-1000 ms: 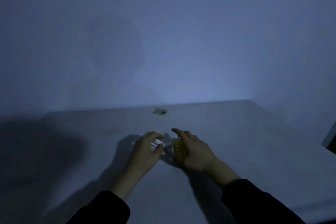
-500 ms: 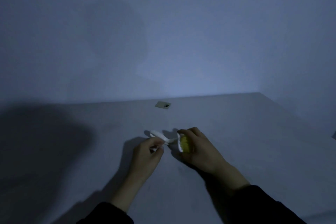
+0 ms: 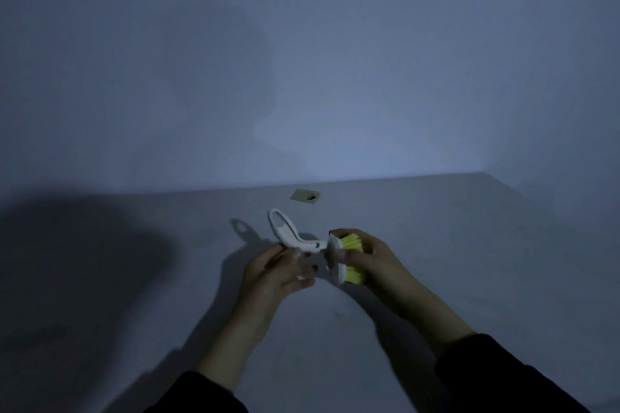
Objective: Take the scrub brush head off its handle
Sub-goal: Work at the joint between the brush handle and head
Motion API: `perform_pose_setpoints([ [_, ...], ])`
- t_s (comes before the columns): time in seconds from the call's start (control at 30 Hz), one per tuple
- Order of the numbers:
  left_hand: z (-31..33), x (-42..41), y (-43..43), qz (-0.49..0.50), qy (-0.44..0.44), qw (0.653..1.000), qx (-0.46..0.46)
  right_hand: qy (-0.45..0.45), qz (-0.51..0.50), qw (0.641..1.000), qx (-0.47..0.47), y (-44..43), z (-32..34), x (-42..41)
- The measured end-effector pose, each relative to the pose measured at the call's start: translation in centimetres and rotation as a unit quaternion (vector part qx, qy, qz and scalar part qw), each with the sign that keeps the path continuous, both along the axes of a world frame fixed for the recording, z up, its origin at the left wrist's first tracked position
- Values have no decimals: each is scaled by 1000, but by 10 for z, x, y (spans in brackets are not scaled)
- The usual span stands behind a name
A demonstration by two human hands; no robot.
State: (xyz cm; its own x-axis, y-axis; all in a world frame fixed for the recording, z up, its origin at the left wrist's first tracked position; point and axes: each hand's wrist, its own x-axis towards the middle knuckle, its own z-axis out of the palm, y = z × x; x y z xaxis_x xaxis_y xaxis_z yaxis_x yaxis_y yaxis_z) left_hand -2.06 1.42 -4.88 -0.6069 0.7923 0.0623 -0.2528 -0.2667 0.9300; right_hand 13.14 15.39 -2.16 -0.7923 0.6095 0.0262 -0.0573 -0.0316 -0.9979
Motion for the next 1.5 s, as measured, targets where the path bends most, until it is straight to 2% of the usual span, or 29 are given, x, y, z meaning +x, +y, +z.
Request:
perform_pose_setpoints([
  [0.13,2,-4,1,-55,-35,995,73,29,90,985,-145,-8,7,-3],
  [0.27,8,-4,3,-58,8,996,62,31,155,950,-268,-11,9,-2],
  [0.37,11,-4,2,-46,39,996,61,33,160,940,-298,-15,4,-10],
  [0.5,8,-9,-2,-26,75,994,76,81,148,943,-288,-16,-8,-21],
  [0.6,8,-7,0,6,101,993,69,112,96,964,-220,-16,-16,-26],
  [0.7,5,-8,3,59,116,991,40,117,-46,991,-39,-18,-14,-24],
  [0.77,2,-9,3,70,109,991,25,118,-138,974,139,-17,-11,-20],
  [0.83,-3,-8,4,78,94,993,7,100,-130,955,247,-20,-13,-17],
  [0.93,-6,-6,4,88,88,992,-14,42,-82,961,259,-31,-14,-19],
  [1.03,-4,-4,5,95,110,989,-25,-1,-77,962,262,-32,-14,-18],
  [1.17,0,-2,2,84,141,986,-26,-65,-23,936,346,-24,-8,-12],
  [1.27,1,-2,1,73,147,986,-25,-95,33,924,370,-18,-4,-5],
  [1.5,-5,-1,4,39,145,988,-33,-130,26,894,429,-10,-10,-5],
])
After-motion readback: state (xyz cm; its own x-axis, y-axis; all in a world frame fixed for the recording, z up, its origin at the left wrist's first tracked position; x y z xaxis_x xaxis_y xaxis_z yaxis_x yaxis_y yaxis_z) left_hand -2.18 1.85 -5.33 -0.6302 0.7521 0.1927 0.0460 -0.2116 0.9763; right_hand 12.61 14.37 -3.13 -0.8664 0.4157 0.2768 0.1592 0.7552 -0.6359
